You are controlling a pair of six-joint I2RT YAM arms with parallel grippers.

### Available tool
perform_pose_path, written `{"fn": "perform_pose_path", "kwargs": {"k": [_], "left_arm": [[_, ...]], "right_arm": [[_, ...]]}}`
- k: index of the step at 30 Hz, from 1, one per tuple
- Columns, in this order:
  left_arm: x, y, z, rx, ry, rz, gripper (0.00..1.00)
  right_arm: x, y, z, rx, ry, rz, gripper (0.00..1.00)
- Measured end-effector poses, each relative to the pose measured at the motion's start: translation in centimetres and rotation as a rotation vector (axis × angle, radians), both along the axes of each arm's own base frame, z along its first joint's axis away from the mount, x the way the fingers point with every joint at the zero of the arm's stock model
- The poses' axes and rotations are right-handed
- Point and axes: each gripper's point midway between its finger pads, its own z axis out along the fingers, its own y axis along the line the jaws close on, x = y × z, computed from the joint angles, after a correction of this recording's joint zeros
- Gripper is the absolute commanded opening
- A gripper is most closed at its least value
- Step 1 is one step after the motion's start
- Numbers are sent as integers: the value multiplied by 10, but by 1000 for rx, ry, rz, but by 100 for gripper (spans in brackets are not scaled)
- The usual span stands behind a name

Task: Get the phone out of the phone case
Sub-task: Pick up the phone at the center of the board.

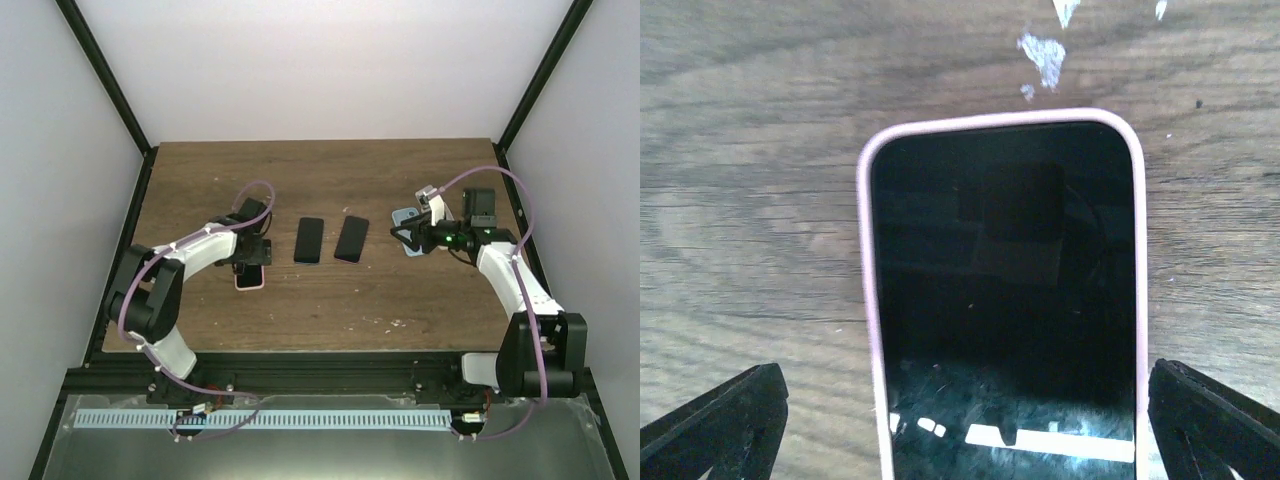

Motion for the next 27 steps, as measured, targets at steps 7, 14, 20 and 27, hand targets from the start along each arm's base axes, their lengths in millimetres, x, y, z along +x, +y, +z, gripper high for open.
{"fn": "perform_pose_path", "kwargs": {"k": [7,14,20,27], "left_arm": [[0,-8,-26,-38,62,1,100],[5,-15,-28,-67,60,-1,95],[5,-14,-29,-68,65,7,81],[-1,-19,-27,-72,72,-25,72]], "right_arm": [[0,0,-2,0,7,0,51],[1,0,-5,0,16,0,51],[2,0,-8,0,28,0,51],[3,0,-10,0,32,2,50]]}}
